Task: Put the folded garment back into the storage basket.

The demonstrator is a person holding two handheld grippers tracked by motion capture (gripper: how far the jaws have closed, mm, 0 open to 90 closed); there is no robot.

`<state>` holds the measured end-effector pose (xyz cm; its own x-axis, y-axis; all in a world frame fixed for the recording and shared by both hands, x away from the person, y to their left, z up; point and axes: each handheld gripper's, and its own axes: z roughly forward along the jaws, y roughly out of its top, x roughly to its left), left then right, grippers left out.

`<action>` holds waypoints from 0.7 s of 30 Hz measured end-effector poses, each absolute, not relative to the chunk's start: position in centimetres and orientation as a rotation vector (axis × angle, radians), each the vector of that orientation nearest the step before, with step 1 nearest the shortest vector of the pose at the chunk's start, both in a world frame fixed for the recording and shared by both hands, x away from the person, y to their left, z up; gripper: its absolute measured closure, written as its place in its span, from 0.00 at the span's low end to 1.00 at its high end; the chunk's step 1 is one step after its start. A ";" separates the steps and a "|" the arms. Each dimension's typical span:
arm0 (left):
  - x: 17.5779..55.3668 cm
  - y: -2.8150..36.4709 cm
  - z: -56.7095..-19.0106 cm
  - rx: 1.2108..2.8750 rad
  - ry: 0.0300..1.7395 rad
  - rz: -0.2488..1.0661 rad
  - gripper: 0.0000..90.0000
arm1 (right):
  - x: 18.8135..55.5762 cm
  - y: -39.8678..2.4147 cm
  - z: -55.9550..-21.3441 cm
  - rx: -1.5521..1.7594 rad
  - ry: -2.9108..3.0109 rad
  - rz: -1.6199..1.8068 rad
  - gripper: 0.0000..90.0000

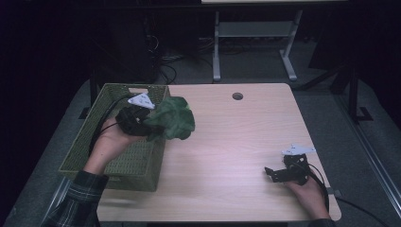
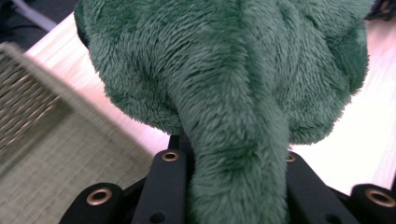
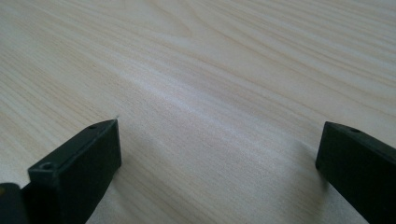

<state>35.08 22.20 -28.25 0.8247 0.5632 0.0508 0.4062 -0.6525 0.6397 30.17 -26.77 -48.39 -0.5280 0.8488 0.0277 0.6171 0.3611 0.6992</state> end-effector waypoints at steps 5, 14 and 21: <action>35.2 24.5 -28.2 2.328 0.777 0.370 0.84 | 30.2 -26.8 -48.4 1.289 2.290 0.954 0.00; 35.6 28.6 -29.0 2.280 0.908 0.417 0.84 | 30.2 -26.8 -48.4 1.289 2.289 0.952 0.00; 36.1 30.4 -30.8 2.259 0.991 0.422 0.84 | 30.2 -26.8 -48.4 1.289 2.288 0.953 0.00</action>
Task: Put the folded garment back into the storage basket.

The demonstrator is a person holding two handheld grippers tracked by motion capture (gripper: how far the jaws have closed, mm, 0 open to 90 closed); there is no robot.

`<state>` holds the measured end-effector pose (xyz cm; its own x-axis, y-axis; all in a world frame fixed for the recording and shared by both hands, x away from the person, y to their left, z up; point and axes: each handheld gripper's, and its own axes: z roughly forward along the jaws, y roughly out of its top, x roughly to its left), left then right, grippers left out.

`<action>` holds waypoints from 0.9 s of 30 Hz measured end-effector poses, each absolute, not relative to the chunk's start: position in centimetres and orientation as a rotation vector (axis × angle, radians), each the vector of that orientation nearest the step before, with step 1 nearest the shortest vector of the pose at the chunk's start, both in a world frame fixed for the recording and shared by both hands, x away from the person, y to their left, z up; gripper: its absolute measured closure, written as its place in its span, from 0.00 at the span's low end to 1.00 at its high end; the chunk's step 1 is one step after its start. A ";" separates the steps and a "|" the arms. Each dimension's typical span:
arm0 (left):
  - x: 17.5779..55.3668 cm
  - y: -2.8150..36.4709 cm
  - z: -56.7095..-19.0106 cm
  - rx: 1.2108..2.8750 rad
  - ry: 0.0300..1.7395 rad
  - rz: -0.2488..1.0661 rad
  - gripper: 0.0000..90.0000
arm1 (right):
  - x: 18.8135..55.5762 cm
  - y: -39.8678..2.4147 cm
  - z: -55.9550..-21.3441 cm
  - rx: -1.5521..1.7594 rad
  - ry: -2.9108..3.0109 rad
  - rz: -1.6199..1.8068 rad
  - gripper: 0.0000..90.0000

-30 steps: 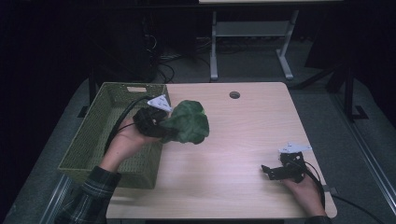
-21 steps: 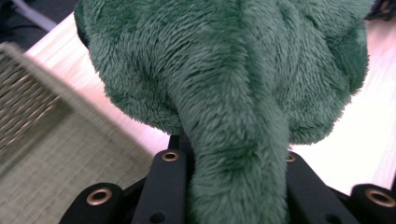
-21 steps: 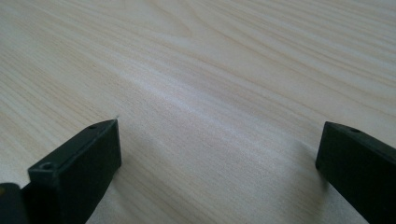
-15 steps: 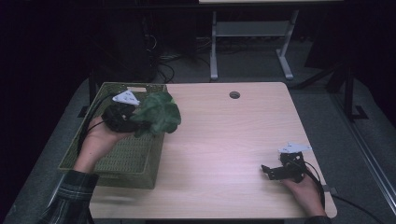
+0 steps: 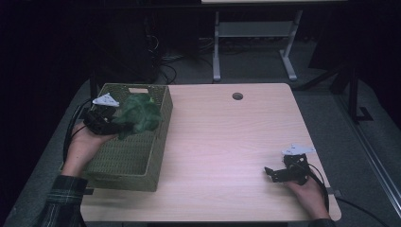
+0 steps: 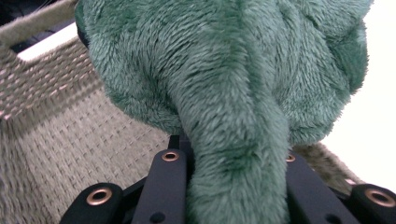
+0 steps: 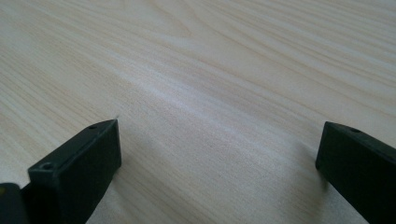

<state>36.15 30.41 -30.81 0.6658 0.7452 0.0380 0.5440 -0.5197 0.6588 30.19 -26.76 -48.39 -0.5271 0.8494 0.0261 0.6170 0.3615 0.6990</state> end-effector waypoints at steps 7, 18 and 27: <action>37.0 31.5 -33.2 2.262 1.068 0.426 0.84 | 30.2 -26.8 -48.4 1.290 2.289 0.952 0.00; 38.4 32.7 -36.9 2.278 1.178 0.387 0.84 | 30.2 -26.8 -48.4 1.289 2.289 0.952 0.00; 39.2 33.4 -39.5 2.325 1.236 0.335 0.82 | 30.2 -26.8 -48.4 1.290 2.288 0.952 0.00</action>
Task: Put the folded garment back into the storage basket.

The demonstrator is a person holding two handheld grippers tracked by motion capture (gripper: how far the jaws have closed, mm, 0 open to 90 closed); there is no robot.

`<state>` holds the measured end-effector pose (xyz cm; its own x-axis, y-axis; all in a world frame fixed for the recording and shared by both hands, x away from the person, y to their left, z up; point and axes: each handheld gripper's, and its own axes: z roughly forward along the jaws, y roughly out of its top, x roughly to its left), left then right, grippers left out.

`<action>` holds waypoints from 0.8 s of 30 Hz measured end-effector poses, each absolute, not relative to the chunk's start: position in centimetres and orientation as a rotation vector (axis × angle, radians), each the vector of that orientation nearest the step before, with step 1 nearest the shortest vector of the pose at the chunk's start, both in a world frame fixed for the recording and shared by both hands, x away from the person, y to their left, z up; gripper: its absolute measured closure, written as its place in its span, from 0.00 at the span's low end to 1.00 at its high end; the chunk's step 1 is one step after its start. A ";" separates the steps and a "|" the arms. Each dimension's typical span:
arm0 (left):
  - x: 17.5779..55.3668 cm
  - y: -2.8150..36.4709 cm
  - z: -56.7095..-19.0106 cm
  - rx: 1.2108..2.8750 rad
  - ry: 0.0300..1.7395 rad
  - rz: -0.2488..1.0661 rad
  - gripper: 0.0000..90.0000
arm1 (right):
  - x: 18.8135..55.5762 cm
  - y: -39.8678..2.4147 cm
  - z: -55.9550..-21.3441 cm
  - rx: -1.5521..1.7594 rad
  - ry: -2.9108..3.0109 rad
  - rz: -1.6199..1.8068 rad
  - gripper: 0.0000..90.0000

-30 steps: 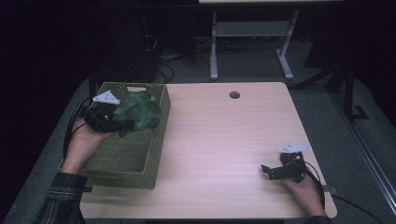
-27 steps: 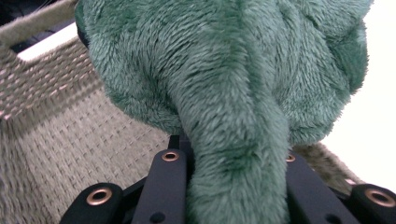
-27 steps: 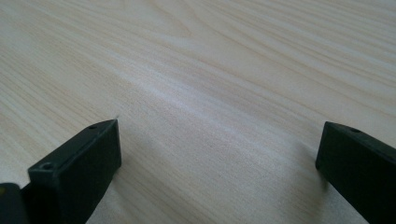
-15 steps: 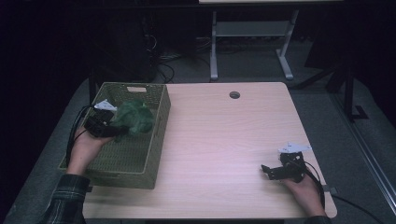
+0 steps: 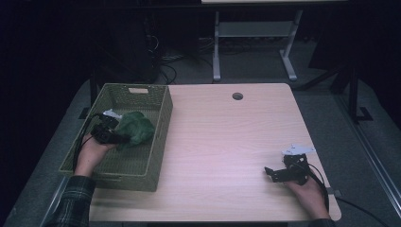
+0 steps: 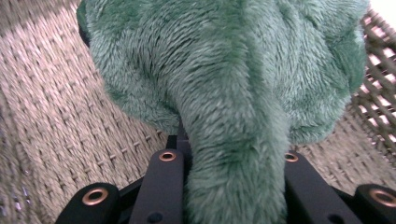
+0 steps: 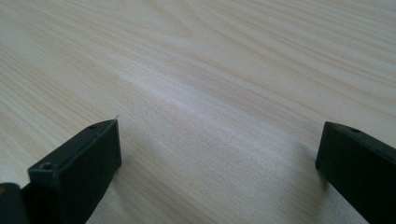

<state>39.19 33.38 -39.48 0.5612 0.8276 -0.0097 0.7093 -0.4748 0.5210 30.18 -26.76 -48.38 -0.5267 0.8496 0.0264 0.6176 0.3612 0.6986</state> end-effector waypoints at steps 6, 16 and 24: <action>39.3 33.2 -40.3 2.354 1.248 0.297 0.76 | 30.2 -26.8 -48.4 1.290 2.288 0.952 0.00; 39.2 33.2 -40.5 2.361 1.219 0.317 0.47 | 30.2 -26.8 -48.4 1.290 2.288 0.952 0.00; 38.8 33.6 -39.4 2.331 1.196 0.356 0.24 | 30.2 -26.8 -48.4 1.290 2.289 0.952 0.00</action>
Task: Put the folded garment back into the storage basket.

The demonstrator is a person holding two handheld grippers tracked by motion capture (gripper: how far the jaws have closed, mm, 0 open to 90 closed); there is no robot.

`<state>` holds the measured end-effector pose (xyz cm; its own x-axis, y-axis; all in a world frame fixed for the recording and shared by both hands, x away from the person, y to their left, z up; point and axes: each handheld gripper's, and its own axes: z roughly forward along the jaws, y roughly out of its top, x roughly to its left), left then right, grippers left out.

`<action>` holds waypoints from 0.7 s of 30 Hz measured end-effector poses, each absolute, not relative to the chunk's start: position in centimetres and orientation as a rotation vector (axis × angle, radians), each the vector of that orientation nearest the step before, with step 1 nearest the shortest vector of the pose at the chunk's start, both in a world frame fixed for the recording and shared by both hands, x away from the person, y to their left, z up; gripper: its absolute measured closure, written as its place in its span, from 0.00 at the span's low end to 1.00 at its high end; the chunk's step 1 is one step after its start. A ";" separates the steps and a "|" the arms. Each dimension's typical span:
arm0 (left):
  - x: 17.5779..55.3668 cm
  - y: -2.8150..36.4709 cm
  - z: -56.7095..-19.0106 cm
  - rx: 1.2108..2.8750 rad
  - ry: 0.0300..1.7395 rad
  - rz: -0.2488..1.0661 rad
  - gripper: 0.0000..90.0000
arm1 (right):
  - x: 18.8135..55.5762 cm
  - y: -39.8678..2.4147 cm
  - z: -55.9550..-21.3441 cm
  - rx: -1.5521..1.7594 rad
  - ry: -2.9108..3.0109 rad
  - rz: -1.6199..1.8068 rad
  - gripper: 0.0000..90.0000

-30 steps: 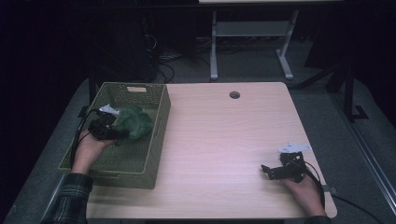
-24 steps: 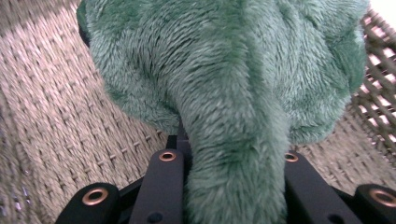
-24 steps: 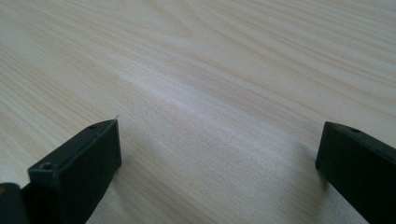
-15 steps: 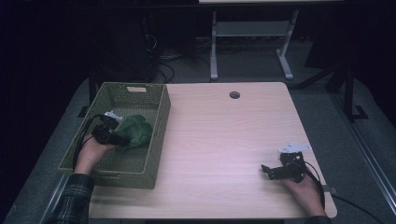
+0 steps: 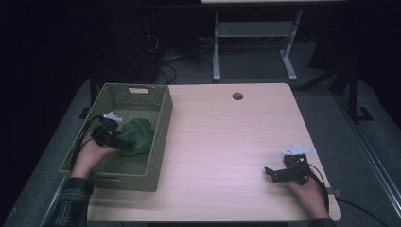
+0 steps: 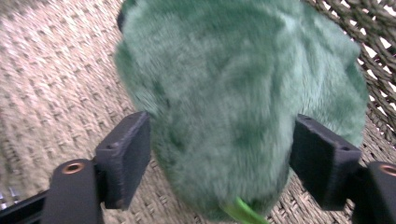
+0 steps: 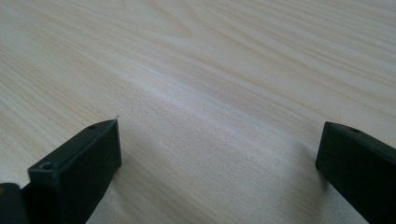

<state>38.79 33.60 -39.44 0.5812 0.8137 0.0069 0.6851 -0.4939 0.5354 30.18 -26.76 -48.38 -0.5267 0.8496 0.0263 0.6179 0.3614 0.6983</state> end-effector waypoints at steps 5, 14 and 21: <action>38.2 33.7 -37.6 2.281 1.181 0.388 0.21 | 30.2 -26.8 -48.4 1.290 2.288 0.952 0.00; 37.6 32.2 -34.9 2.208 1.121 0.398 0.21 | 30.2 -26.8 -48.4 1.289 2.289 0.952 0.00; 37.2 29.3 -33.7 2.188 1.048 0.389 0.21 | 30.2 -26.7 -48.4 1.292 2.286 0.951 0.00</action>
<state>37.17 29.34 -33.71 0.6323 0.7744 -0.0195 0.5741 -0.4515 0.6831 30.20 -26.74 -48.39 -0.5248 0.8508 0.0258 0.6181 0.3600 0.6988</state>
